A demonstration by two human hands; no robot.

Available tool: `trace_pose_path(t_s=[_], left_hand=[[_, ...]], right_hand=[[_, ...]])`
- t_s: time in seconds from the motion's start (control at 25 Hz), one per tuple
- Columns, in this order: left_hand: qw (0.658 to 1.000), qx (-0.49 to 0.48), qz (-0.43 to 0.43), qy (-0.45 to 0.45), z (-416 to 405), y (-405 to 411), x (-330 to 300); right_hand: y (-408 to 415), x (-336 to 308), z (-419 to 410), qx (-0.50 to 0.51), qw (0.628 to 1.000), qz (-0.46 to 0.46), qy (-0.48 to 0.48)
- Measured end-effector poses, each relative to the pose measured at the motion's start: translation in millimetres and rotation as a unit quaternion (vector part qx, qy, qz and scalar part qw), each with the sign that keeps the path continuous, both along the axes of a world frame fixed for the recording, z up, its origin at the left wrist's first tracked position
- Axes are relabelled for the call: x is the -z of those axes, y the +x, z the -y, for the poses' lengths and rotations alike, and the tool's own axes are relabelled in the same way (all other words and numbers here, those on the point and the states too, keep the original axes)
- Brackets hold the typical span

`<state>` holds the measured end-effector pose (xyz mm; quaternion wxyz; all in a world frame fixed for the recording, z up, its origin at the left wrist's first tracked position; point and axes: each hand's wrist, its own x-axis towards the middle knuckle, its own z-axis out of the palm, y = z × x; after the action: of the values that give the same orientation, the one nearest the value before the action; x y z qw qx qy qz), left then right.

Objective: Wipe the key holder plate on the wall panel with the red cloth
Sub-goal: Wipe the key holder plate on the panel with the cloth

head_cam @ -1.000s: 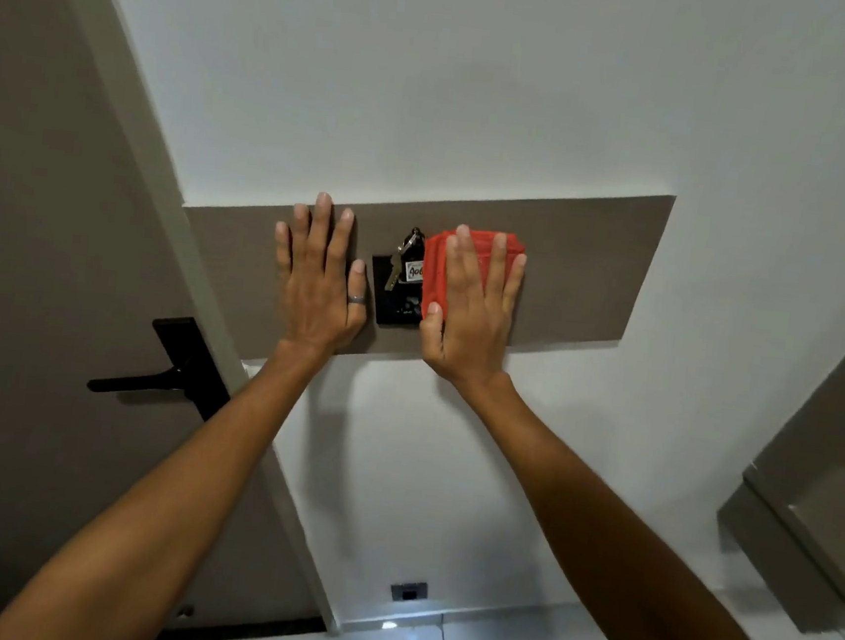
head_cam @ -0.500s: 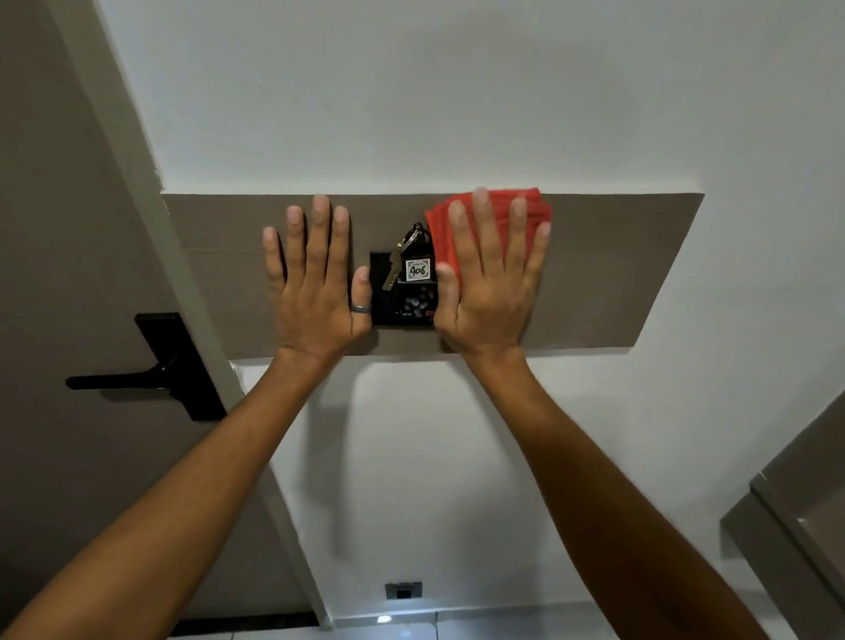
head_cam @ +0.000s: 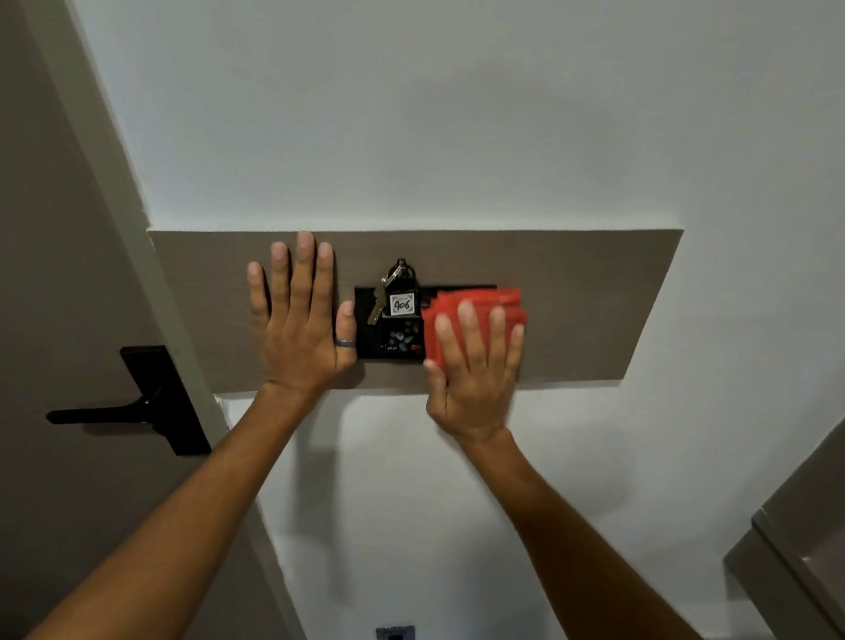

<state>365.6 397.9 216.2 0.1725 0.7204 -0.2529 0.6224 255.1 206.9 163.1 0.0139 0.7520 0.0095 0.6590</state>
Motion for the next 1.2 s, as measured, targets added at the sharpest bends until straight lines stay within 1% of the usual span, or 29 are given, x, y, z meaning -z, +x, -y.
trace_pose_path(t_s=[0.04,0.12,0.24,0.28,0.4,0.44,0.48,0.56,0.6,0.68,0.72,0.76,0.84,0.88,0.96,1.0,1.04,1.12,1.16,1.2], left_hand=[[1.0,0.001,0.004,-0.002,1,-1,-2],[1.0,0.007,0.002,-0.006,0,-4,-3],[1.0,0.003,0.0,0.001,2,-3,-2],[1.0,0.007,-0.006,-0.002,1,-2,-1],[1.0,0.007,-0.001,-0.003,1,-1,0],[1.0,0.008,0.002,-0.004,1,-2,-1],[1.0,0.007,0.006,-0.004,1,-3,-2],[1.0,0.001,0.007,-0.002,2,-4,-4],[1.0,0.0,0.007,-0.003,2,-4,-4],[1.0,0.01,0.012,-0.002,1,-5,-3],[1.0,0.008,0.015,0.001,1,-5,-3],[1.0,0.001,0.015,0.002,2,-5,-2],[1.0,-0.003,0.014,0.0,2,-3,-3],[1.0,0.002,0.008,-0.001,1,-4,-3],[1.0,0.007,0.012,0.005,0,-4,-5],[1.0,0.005,0.013,0.008,-1,-4,-6],[1.0,0.003,0.01,0.01,-3,-4,-6],[1.0,-0.004,0.007,0.011,-3,-5,-7],[1.0,-0.001,0.005,0.008,-3,-5,-8],[1.0,0.005,0.005,0.011,-4,-6,-8]], right_hand=[[-5,6,2,0.005,1.0,-0.008,-0.016],[-3,-5,6,0.007,1.0,-0.007,-0.018],[12,-44,-4,-0.006,0.999,0.016,0.051],[13,-46,-5,-0.016,0.998,0.018,0.057],[7,-31,14,-0.012,1.0,0.024,-0.007],[5,-25,17,-0.004,1.0,0.025,-0.007],[5,-21,11,0.004,0.999,0.028,0.019],[8,-20,-11,0.002,0.993,0.041,0.107],[8,-23,-15,-0.002,0.993,0.039,0.111],[8,-25,-4,-0.009,0.999,0.029,0.014],[9,-29,3,-0.006,0.999,0.027,-0.017],[9,-34,2,-0.009,0.999,0.031,-0.001],[12,-44,-12,-0.009,0.995,0.04,0.09],[11,-44,-14,-0.009,0.996,0.035,0.083],[9,-42,6,-0.016,0.999,0.023,-0.042],[7,-43,24,-0.021,0.997,0.013,-0.07],[4,-43,30,-0.012,0.999,0.01,-0.045],[0,-41,17,0.014,0.999,0.014,0.028],[2,-33,11,0.018,1.0,0.006,0.022],[4,-26,5,0.018,1.0,-0.002,-0.006]])
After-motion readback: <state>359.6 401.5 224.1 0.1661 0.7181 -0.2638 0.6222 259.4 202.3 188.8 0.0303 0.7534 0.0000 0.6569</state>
